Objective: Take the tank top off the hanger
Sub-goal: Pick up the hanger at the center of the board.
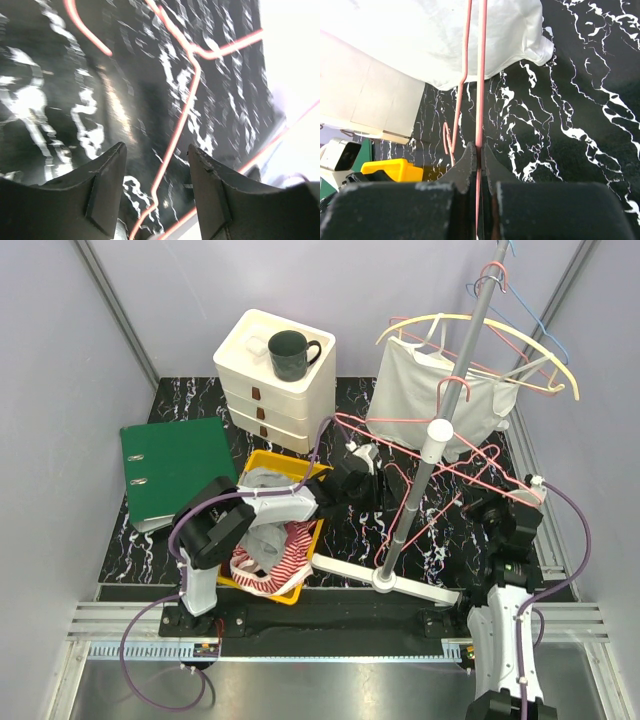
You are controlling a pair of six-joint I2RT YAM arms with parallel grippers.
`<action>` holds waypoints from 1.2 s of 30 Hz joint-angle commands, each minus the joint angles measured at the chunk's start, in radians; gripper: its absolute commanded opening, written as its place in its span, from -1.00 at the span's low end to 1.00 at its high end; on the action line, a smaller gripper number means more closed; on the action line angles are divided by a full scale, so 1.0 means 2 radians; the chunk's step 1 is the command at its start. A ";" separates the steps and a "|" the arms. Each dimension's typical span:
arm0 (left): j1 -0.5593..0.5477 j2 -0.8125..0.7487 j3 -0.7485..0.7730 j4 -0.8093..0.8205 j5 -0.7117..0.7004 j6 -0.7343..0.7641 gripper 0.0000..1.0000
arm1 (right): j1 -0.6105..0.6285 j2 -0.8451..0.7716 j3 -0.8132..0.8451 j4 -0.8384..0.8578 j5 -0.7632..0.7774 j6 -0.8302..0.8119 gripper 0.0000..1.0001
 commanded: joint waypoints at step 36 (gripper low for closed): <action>-0.011 0.022 0.068 0.042 -0.058 0.171 -1.00 | 0.002 -0.114 0.187 -0.440 0.078 0.128 0.56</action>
